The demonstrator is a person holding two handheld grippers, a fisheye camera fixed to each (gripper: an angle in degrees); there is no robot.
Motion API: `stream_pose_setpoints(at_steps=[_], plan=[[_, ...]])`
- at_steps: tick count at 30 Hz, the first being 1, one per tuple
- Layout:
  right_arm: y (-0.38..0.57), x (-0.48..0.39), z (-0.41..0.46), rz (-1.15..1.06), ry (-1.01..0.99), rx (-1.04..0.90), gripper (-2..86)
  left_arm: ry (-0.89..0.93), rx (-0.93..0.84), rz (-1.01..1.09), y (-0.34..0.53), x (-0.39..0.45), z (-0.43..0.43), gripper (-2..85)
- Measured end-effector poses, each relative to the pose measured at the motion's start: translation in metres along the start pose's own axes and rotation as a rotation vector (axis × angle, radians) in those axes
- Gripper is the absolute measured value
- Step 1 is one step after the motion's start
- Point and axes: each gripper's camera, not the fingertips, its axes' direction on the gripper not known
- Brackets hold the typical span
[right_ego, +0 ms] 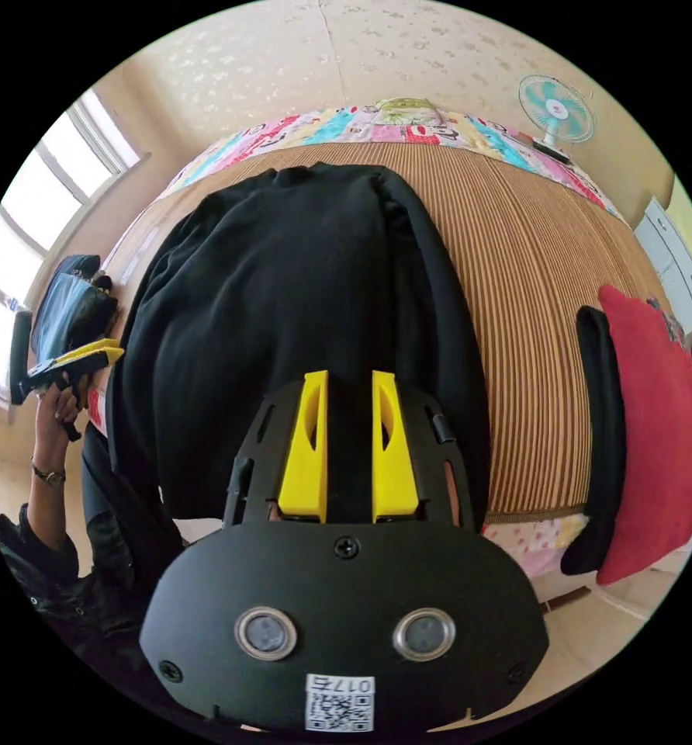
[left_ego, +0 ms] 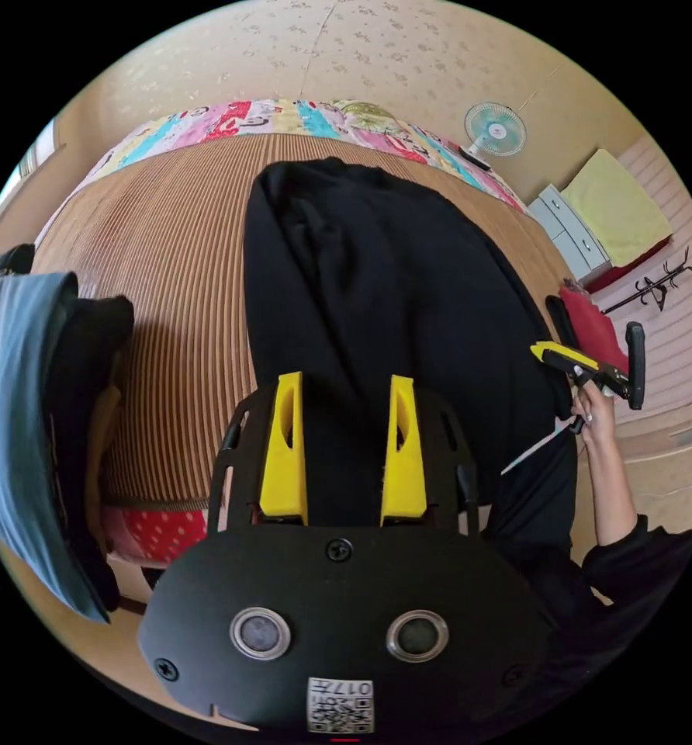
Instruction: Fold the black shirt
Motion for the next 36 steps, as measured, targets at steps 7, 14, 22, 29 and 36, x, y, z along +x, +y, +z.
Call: stream_pose_setpoints(at_steps=[7, 14, 22, 29, 36], plan=[[0.063, 0.101, -0.062, 0.345, 0.034, 0.029, 8.7, -0.076, 0.025, 0.019, 0.056, 0.015, -0.012, 14.3], [0.024, 0.097, -0.055, 0.077, 0.118, -0.298, 5.5, -0.087, -0.066, 0.178, 0.02, -0.005, -0.022, 6.9], [-0.01, 0.202, -0.21, 0.182, 0.542, -0.084, 3.9, 0.162, 0.477, -0.315, 0.093, -0.249, -0.242, 4.2], [0.033, 0.234, -0.29, 0.388, 0.234, 0.107, 7.1, 0.068, 0.578, -0.404, 0.162, -0.285, -0.299, 6.5], [0.041, 0.129, -0.226, 0.125, -0.187, -0.011, 10.0, 0.206, 0.11, -0.092, 0.075, -0.176, -0.13, 11.2]])
